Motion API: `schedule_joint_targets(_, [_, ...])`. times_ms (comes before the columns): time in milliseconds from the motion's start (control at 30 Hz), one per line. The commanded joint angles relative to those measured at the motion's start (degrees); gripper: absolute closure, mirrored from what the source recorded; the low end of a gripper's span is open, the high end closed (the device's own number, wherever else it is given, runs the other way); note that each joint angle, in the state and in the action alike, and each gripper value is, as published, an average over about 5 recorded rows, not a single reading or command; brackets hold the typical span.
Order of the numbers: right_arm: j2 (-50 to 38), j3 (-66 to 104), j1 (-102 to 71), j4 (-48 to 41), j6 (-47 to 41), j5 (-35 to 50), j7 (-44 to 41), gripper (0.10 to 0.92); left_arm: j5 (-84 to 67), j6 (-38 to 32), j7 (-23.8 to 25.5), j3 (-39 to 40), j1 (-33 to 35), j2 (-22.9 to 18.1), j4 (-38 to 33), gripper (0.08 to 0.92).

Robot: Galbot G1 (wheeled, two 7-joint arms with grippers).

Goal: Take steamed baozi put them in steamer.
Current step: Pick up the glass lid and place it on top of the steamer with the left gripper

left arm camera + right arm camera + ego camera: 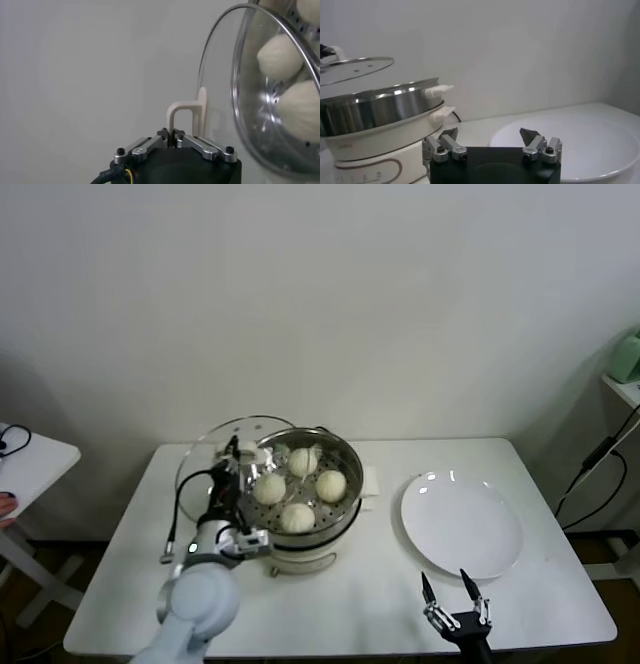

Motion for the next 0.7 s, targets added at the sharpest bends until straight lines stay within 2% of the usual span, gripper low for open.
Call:
schedule_joint_targets(33, [-0.07, 0.01, 0.11, -0.36, -0.02, -0.02, -0.01, 0.203, 4.53, 2.27, 1.73, 6.31, -1.48, -3.40, 0.97, 0.859])
schedule_joint_targets(700, [-0.08, 0.10, -0.21, -0.06, 0.05, 0.05, -0.09, 0.203, 6.85, 2.12, 1.60, 10.34, -4.44, -6.53, 6.27, 0.859])
